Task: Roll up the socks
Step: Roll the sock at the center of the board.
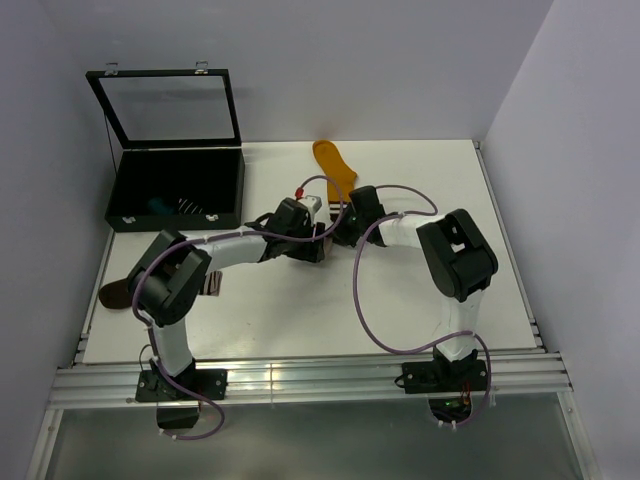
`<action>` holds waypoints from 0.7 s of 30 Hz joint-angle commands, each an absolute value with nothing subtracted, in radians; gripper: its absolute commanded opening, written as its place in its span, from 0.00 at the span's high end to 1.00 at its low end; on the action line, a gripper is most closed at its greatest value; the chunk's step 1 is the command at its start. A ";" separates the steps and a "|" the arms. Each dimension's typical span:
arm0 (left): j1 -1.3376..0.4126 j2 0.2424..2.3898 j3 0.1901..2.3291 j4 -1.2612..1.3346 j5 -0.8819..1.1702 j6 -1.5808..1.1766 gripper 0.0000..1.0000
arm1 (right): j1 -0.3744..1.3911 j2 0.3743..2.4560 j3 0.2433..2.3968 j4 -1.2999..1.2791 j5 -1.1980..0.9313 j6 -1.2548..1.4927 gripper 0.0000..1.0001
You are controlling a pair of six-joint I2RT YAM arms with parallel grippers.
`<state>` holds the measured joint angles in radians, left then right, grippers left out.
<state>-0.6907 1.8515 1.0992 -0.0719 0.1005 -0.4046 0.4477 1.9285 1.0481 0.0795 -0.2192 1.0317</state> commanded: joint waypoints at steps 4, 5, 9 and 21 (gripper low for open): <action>-0.696 1.761 1.098 -0.037 0.020 -0.367 0.26 | 0.468 1.914 1.066 -0.035 -0.169 0.989 1.00; -0.696 1.766 1.101 -0.035 0.021 -0.356 0.25 | 0.469 1.914 1.069 -0.035 -0.170 0.989 1.00; -0.695 1.804 1.143 -0.037 0.029 -0.342 0.25 | 0.471 1.917 1.072 -0.038 -0.175 0.991 1.00; -0.738 1.910 1.196 -0.046 0.006 -0.310 0.34 | 0.477 1.928 1.081 -0.046 -0.184 0.983 1.00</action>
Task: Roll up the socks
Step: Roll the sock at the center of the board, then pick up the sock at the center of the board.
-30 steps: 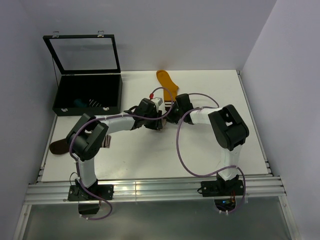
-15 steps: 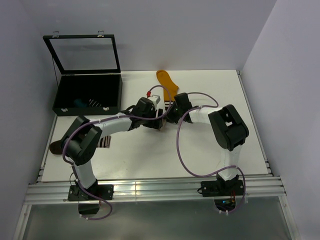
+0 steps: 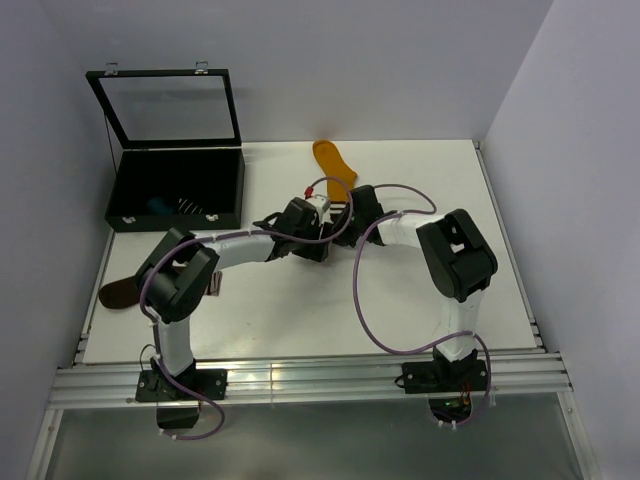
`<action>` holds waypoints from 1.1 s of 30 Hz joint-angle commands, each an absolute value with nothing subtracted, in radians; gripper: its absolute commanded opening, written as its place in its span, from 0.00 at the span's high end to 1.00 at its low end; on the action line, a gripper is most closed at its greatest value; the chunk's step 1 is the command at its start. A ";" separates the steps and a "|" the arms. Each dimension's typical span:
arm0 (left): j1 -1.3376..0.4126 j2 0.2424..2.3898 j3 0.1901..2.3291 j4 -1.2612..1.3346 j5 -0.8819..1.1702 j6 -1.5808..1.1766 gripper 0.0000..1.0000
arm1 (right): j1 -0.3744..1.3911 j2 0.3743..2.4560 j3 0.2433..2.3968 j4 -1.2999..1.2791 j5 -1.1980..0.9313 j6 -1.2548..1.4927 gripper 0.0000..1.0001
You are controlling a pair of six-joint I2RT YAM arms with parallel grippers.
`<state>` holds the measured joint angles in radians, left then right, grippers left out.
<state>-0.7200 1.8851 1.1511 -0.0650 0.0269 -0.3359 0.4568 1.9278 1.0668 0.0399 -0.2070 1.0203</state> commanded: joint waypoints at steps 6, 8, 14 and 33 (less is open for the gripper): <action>-0.765 1.944 1.210 -0.057 -0.043 -0.298 0.34 | 0.480 1.930 1.085 -0.048 -0.187 0.982 1.00; -0.770 1.956 1.216 -0.058 -0.057 -0.293 0.34 | 0.482 1.930 1.086 -0.048 -0.187 0.980 1.00; -0.791 1.993 1.230 -0.083 -0.106 -0.293 0.47 | 0.483 1.927 1.086 -0.049 -0.193 0.982 1.00; -0.788 1.830 1.123 -0.089 -0.173 -0.374 0.99 | 0.414 1.712 1.028 -0.073 -0.206 0.927 0.41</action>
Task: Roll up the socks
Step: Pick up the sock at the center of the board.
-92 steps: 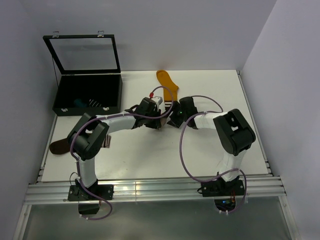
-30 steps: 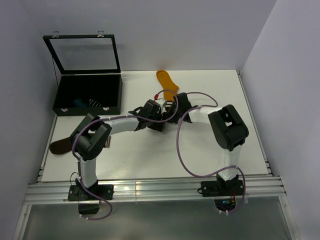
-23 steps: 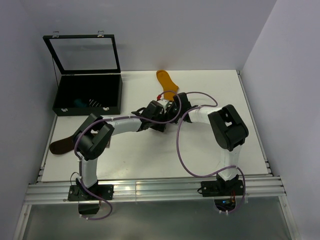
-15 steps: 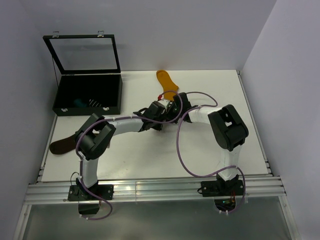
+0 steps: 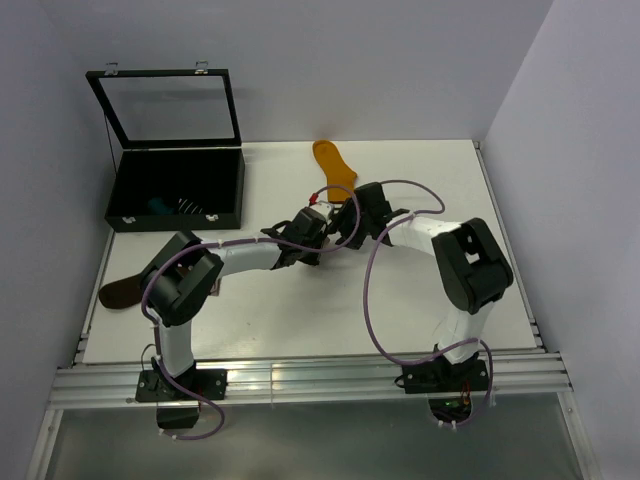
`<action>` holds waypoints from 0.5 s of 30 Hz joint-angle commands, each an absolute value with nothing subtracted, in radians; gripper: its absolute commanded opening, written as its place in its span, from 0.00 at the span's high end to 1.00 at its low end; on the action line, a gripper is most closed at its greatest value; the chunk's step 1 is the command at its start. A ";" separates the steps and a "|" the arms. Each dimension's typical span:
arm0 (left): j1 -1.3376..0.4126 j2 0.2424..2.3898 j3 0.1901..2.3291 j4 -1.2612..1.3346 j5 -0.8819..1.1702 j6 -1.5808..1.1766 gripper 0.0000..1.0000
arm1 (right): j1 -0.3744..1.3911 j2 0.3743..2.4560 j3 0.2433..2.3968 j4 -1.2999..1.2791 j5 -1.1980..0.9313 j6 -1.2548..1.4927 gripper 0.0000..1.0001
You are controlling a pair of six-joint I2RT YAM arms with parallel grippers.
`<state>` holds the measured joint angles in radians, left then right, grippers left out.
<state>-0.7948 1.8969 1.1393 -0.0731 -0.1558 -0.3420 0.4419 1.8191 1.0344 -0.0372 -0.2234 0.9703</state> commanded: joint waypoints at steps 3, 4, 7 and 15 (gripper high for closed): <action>-0.773 1.789 1.124 -0.107 -0.181 -0.394 1.00 | 0.379 1.642 1.002 -0.097 -0.207 0.907 0.38; -0.769 1.769 1.129 -0.118 -0.186 -0.406 1.00 | 0.359 1.626 0.983 -0.104 -0.209 0.896 0.37; -0.741 1.721 1.137 -0.146 -0.201 -0.432 0.99 | 0.328 1.548 0.941 -0.127 -0.196 0.858 0.33; -0.617 1.603 1.209 -0.273 -0.351 -0.511 1.00 | 0.308 1.287 0.839 -0.170 -0.166 0.717 0.18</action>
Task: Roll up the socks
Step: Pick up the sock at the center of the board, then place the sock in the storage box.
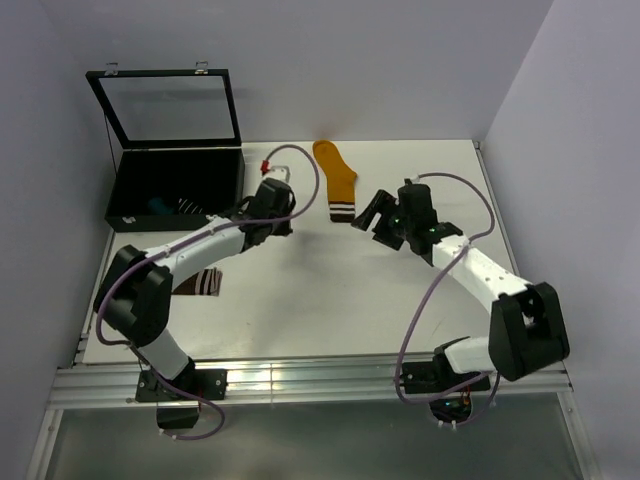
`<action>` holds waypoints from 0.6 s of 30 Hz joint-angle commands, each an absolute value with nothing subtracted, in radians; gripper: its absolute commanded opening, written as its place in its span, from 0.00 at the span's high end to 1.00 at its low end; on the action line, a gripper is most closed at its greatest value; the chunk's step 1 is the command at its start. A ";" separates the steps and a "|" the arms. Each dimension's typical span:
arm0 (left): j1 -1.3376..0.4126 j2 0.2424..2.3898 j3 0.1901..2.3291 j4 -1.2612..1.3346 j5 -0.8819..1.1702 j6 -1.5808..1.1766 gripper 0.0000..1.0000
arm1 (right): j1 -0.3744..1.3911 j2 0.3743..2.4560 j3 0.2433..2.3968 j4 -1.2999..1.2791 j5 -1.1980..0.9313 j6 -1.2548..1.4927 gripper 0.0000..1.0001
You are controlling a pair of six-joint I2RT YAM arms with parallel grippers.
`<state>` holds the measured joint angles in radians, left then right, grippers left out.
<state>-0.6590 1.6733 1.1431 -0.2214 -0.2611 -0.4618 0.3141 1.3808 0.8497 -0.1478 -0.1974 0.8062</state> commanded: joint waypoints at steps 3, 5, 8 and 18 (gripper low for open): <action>-0.552 1.575 1.252 -0.305 -0.365 -0.512 1.00 | 0.305 1.203 0.825 -0.199 -0.138 0.657 0.17; -0.500 1.574 1.293 -0.327 -0.370 -0.517 1.00 | 0.305 1.160 0.810 -0.206 -0.138 0.626 0.17; -0.430 1.591 1.344 -0.363 -0.388 -0.538 1.00 | 0.304 1.138 0.785 -0.206 -0.156 0.609 0.17; -0.235 1.761 1.485 -0.364 -0.356 -0.617 1.00 | 0.304 1.177 0.758 -0.222 -0.190 0.588 0.17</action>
<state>-0.2665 1.6951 1.4139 -0.3607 -0.3653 -0.5766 0.3096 1.1721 0.7593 -0.2245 -0.1837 0.6144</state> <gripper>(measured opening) 0.284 0.832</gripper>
